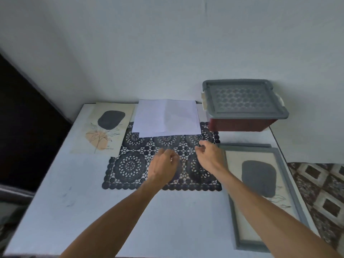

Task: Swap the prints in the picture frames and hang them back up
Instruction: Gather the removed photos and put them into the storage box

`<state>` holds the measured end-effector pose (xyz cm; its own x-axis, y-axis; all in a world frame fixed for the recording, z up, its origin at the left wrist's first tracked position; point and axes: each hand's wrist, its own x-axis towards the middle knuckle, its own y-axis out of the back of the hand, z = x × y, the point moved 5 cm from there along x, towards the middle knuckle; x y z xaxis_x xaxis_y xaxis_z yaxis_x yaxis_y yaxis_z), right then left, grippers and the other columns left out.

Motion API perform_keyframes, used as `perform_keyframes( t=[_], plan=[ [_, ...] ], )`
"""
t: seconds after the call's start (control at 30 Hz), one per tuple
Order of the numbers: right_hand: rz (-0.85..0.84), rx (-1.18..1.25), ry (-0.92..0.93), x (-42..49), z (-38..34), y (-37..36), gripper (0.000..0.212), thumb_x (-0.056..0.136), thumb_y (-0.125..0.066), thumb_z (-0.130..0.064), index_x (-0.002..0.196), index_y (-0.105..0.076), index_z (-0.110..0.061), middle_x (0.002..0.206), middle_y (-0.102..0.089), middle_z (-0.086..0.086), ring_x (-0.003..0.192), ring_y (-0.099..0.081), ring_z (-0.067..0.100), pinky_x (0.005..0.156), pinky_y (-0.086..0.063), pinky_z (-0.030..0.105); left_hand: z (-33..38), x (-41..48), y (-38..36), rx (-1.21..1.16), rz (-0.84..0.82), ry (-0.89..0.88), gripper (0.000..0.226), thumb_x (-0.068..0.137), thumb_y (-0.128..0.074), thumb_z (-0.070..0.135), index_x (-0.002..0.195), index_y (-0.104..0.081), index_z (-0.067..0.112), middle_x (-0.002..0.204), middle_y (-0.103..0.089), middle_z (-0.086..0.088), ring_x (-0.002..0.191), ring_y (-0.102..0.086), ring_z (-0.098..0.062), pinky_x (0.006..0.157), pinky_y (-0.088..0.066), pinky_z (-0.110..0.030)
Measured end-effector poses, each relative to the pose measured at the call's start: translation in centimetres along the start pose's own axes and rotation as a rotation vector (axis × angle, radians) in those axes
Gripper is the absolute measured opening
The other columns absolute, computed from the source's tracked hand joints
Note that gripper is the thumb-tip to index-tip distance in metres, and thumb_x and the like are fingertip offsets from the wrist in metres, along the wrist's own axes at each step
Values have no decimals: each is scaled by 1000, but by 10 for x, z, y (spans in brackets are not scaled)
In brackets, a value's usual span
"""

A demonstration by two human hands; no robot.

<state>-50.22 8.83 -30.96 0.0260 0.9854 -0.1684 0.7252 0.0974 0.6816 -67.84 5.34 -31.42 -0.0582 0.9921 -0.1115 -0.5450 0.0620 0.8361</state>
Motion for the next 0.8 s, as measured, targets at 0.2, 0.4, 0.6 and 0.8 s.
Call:
perform_keyframes(
  t=[0.2,0.4,0.6,0.8],
  plan=[
    [39,-27,-139,53,-26,-32,43,101,-52,-32,131,-56,0,119,-64,14,99,-62,24,76,-47,27,-27,66,23,116,-75,-129,32,100,-49,28,130,-54,17,134,-46,-4,122,-46,-23,105,-43,-38],
    [162,-105,-381,89,-29,-45,62,97,-54,-45,134,-42,3,134,-48,28,122,-47,41,95,-44,43,-43,133,30,281,-169,-190,48,99,-46,32,145,-37,20,158,-25,-3,141,-28,-27,113,-33,-45],
    [223,-131,-537,108,-27,-56,85,89,-61,-57,141,-32,4,141,-36,31,129,-40,46,100,-41,50,-59,153,15,404,-269,-239,51,100,-46,37,146,-36,18,154,-33,-3,135,-35,-28,107,-35,-44],
    [196,125,-531,126,-29,-67,63,85,-73,-42,124,-48,0,117,-62,11,103,-61,30,76,-50,30,-59,157,11,462,-253,-295,56,97,-45,48,143,-38,17,149,-36,-5,130,-39,-29,102,-40,-44]
  ],
)
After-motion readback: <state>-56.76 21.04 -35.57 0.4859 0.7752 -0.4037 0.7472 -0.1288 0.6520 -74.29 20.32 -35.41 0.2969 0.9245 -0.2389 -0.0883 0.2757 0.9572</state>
